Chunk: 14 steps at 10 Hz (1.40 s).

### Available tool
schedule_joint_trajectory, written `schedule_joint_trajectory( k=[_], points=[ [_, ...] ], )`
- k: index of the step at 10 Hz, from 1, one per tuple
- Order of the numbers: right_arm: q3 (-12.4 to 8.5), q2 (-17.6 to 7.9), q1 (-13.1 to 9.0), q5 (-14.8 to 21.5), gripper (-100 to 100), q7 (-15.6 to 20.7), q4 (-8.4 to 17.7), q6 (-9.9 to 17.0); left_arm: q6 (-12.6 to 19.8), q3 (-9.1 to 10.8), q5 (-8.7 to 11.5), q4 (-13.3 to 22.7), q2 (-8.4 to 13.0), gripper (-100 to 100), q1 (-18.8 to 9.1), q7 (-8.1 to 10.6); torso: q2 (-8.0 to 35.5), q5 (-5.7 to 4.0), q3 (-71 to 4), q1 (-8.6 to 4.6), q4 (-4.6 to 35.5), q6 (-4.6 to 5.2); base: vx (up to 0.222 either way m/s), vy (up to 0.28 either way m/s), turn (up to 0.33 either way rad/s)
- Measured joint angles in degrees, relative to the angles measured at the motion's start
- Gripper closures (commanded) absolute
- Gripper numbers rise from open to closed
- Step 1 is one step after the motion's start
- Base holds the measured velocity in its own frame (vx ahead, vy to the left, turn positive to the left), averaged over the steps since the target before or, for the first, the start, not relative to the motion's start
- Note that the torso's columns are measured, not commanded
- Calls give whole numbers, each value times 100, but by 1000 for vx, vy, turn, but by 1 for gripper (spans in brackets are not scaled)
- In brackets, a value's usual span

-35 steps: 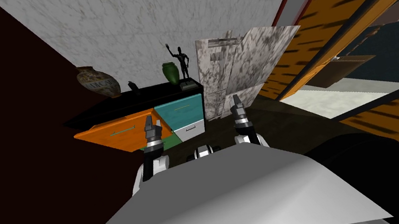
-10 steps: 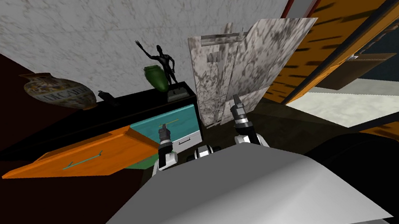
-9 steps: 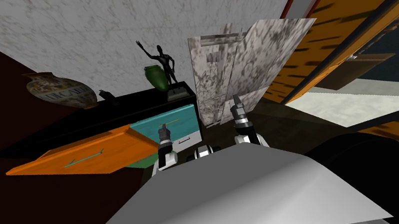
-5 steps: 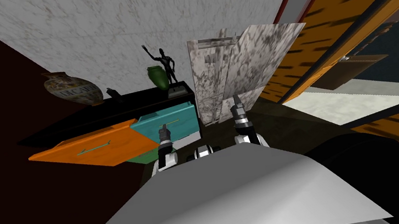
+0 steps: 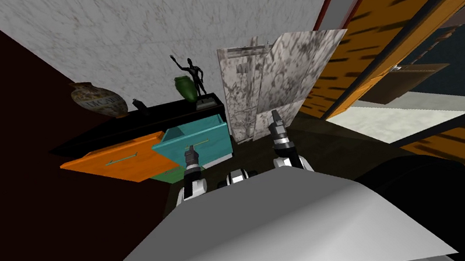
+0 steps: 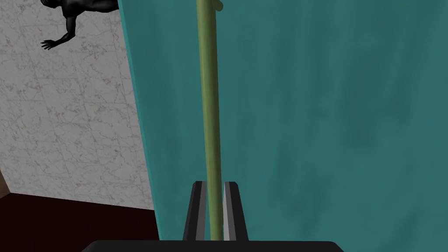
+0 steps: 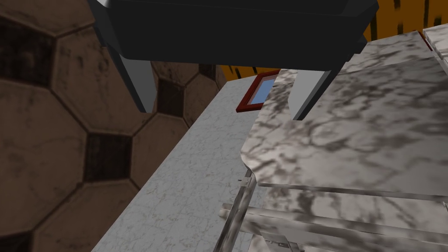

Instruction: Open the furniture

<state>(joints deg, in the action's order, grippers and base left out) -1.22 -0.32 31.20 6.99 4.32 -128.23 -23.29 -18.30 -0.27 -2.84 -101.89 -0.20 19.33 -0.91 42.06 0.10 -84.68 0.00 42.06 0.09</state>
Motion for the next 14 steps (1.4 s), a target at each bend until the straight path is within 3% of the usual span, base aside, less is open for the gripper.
schedule_joint_trajectory(
  k=[1,10,11,14],
  points=[
    [0,0,2,0,0,0,0,0,8,-3,0,3,-1,-100,14,1,-26,-8,-16,3,8,-3,-22,-2,-21],
    [-1,-1,3,0,0,0,0,0,1089,-82,-34,-1398,-7,-100,343,30,22,-10,11,0,23,-9,7,3,-14],
    [-1,-1,3,0,0,0,0,0,1119,-83,-34,-1416,-7,0,344,30,21,-10,11,0,22,-9,0,0,0],
    [-1,-1,3,0,0,0,0,0,1116,-83,-34,-1414,-7,0,344,30,23,-10,12,0,23,-9,0,0,0]
  ],
)
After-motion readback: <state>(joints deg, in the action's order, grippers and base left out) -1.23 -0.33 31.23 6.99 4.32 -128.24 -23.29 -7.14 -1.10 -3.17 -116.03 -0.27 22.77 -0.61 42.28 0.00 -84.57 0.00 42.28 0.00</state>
